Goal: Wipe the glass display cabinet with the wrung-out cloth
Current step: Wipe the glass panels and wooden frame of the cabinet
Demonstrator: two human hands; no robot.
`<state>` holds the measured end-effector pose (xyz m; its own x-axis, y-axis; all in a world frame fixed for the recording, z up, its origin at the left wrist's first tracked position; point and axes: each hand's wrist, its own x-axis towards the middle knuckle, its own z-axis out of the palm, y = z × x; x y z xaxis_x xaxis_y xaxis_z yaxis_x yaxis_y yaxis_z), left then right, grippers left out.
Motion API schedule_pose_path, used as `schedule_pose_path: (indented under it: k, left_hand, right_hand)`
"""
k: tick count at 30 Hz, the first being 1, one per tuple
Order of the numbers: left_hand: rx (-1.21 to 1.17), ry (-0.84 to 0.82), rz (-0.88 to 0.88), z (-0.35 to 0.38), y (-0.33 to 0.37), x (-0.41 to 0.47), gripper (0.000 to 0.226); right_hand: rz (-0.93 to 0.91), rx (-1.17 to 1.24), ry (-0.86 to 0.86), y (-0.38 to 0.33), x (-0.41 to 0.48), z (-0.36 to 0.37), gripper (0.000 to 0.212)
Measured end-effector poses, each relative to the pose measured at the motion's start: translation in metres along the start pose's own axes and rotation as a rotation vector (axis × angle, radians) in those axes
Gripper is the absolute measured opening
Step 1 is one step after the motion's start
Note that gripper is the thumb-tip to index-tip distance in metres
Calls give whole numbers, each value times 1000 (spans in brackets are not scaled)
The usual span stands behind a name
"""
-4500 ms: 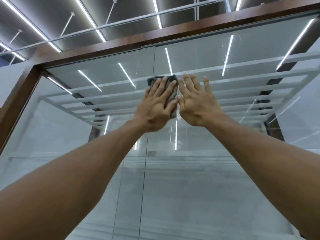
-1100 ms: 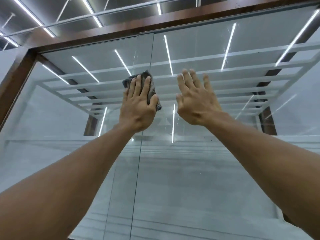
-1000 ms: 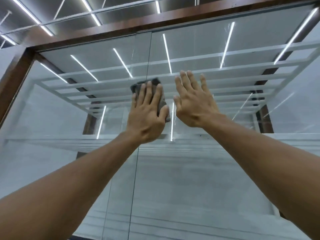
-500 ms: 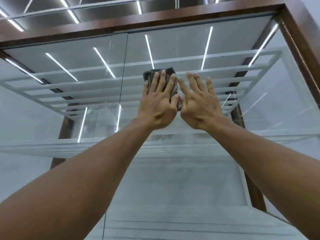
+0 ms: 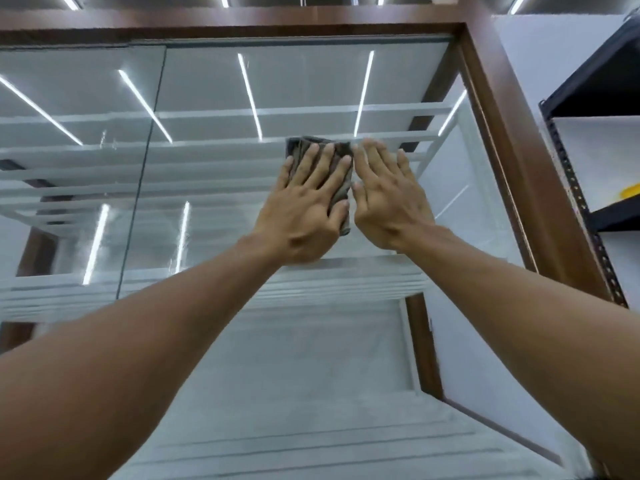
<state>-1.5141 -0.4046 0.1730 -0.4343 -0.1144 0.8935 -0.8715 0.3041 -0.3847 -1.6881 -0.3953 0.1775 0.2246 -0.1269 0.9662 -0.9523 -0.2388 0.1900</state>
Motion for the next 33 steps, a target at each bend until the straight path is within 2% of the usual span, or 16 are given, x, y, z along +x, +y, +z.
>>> schedule_pose_path:
  k: [3, 6, 8, 11, 14, 17, 20, 23, 27, 33]
  left_hand:
    - [15, -18, 30, -3, -10, -4, 70]
    - [-18, 6, -129, -8, 7, 40, 68]
    - [-42, 8, -165, -6, 43, 67, 67]
    - [-34, -8, -29, 8, 86, 71, 66]
    - [-10, -28, 107, 15, 86, 58, 65]
    - [6, -23, 49, 11, 92, 85, 64]
    - [-19, -6, -40, 15, 129, 124, 66]
    - [-45, -13, 21, 21, 165, 141, 66]
    - [-43, -25, 71, 29, 180, 139, 66]
    - [-25, -34, 137, 28, 179, 132, 68]
  right_hand:
    - [80, -13, 16, 36, -6, -10, 59]
    - [106, -19, 10, 66, -13, -22, 65]
    - [79, -8, 7, 74, -16, -24, 67]
    - [83, -32, 40, 88, -23, -27, 66]
    - [114, -177, 39, 109, -36, -36, 66]
    - [143, -289, 58, 127, -52, -44, 67]
    - [206, -302, 64, 132, -61, -46, 72]
    - [232, -186, 69, 136, -64, -49, 76]
    - [228, -105, 94, 143, -71, -51, 88]
    - [161, -107, 91, 157, -85, -51, 68]
